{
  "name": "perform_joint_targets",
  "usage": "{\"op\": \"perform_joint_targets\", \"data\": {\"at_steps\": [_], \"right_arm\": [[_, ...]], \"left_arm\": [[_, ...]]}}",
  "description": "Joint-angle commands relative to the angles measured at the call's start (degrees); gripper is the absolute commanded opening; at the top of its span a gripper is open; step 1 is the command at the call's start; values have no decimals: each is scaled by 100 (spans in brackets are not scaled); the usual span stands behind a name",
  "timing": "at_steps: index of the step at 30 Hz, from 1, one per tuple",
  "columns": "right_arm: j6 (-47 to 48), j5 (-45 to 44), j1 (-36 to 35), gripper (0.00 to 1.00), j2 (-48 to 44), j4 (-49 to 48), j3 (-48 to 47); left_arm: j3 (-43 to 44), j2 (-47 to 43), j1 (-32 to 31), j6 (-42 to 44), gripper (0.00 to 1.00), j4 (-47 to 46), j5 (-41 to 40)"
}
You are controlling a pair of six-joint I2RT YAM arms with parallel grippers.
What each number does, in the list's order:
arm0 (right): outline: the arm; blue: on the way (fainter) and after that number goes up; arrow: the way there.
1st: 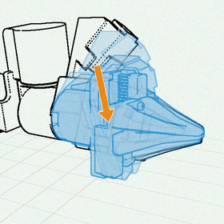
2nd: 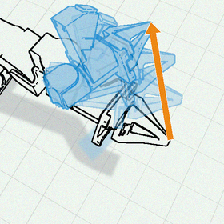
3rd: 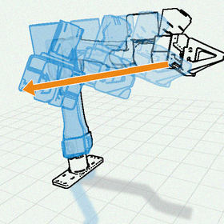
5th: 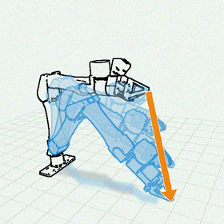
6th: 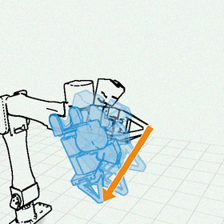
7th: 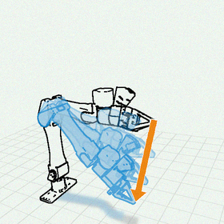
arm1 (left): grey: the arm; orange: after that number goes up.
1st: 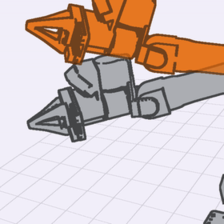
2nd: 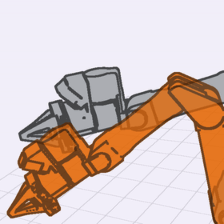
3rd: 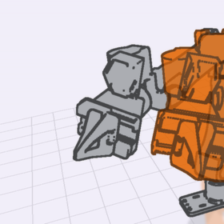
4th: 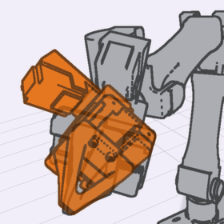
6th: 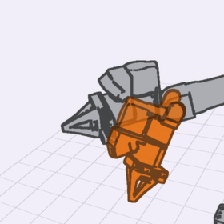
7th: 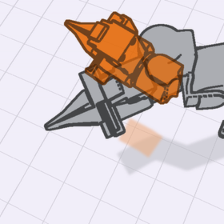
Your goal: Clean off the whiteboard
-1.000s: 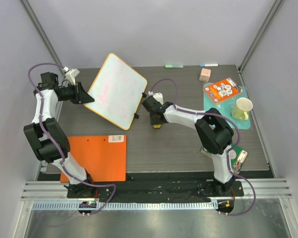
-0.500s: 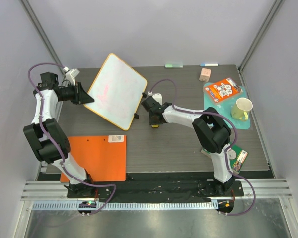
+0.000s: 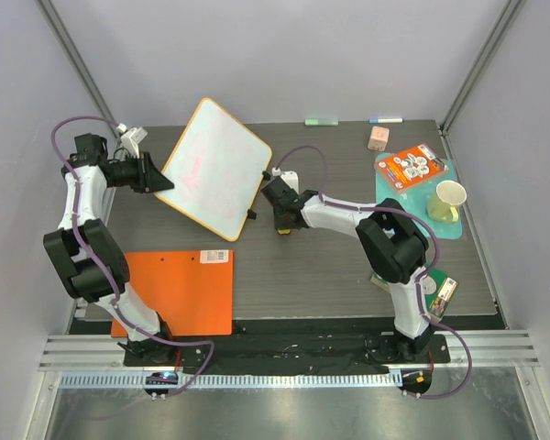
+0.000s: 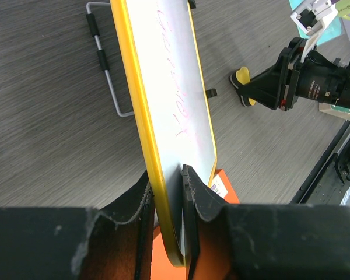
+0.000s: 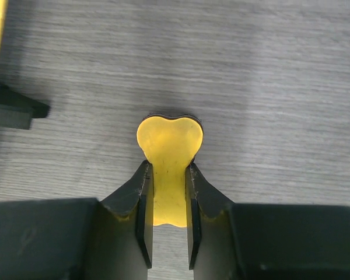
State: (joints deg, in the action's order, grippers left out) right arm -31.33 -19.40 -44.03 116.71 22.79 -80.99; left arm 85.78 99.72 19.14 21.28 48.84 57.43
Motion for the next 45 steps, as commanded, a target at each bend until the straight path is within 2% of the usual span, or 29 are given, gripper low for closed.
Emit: {"op": "perform_joint_targets", "data": {"at_steps": [1, 9, 15, 20, 26, 31, 40, 45], "right_arm": [[328, 147, -53, 1, -412, -817, -346], [725, 568, -448, 1, 115, -1918, -1778], [357, 1043, -676, 1, 1133, -2252, -3193], [163, 439, -879, 1, 1925, -2051, -4501], [-66, -231, -879, 1, 2515, -1821, -5435], [-66, -214, -1028, 1, 2533, -1865, -5402], [4, -248, -1722, 1, 2041, -2032, -4128], [-74, -223, -1916, 1, 2119, -2094, -4073]], "left_arm": [[-26, -260, -85, 474, 0, 47, -197], [-8, -278, -85, 500, 0, 117, -162], [-43, -339, -94, 562, 0, 187, -135], [-35, -366, -94, 562, 0, 240, -127], [-61, -410, -94, 684, 0, 354, -135], [-17, -427, -86, 755, 0, 442, -118], [27, -462, -94, 483, 0, 275, 93], [36, -471, -94, 377, 0, 231, 146]]}}
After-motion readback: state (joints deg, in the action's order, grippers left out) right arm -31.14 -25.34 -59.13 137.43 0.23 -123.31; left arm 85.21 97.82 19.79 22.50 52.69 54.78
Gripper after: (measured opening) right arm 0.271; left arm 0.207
